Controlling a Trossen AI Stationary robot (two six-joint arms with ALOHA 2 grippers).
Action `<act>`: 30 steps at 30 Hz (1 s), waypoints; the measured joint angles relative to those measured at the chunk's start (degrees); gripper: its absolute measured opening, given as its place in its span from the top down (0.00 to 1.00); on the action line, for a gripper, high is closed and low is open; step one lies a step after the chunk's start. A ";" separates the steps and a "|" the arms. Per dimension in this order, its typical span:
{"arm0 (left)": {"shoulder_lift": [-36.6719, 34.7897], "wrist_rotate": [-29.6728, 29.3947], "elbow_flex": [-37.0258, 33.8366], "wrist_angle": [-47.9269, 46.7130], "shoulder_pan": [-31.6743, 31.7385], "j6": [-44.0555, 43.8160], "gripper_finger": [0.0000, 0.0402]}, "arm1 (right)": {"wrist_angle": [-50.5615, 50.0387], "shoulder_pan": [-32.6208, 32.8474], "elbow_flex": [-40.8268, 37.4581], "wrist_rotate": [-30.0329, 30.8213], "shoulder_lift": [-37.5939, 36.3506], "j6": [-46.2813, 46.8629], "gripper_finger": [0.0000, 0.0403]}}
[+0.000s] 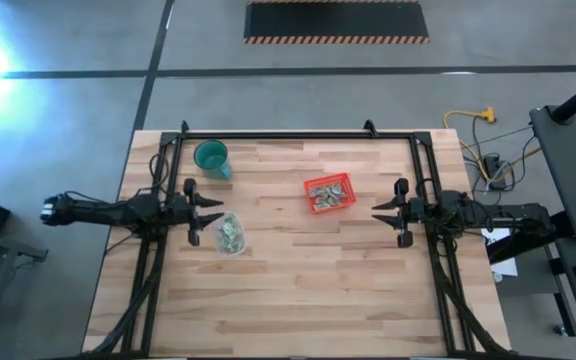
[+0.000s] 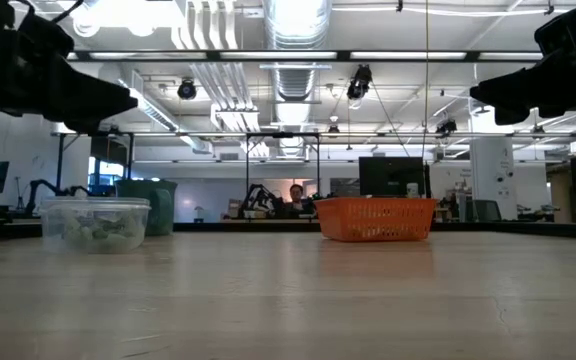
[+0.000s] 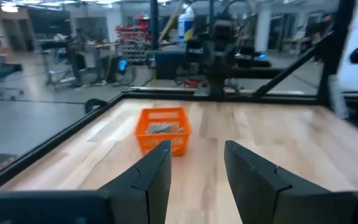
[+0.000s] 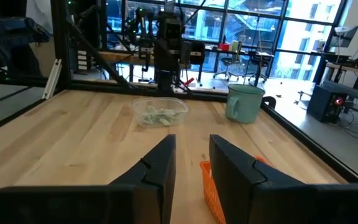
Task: Pick and place items into bin
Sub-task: Return to Home Position
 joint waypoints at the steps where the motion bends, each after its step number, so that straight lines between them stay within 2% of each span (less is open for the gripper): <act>1: -0.55 0.92 0.00 -0.17 0.00 -0.34 0.67 | -0.01 0.00 0.00 0.00 0.00 -0.01 0.78; 8: -7.02 13.36 0.00 0.50 0.00 5.36 0.67 | -0.02 0.01 0.00 0.00 0.02 0.04 0.81; 11: -6.76 17.70 0.08 0.11 -0.04 6.93 0.67 | 0.04 -0.02 0.00 -0.01 0.00 0.11 0.82; 17: -6.43 18.35 -0.02 -3.42 -0.04 3.69 0.67 | 0.04 -0.02 0.02 0.00 0.00 0.09 0.81; 30: -5.03 18.28 -0.02 -3.53 -0.04 3.62 0.67 | 0.00 -0.02 0.02 0.00 -0.02 0.13 0.78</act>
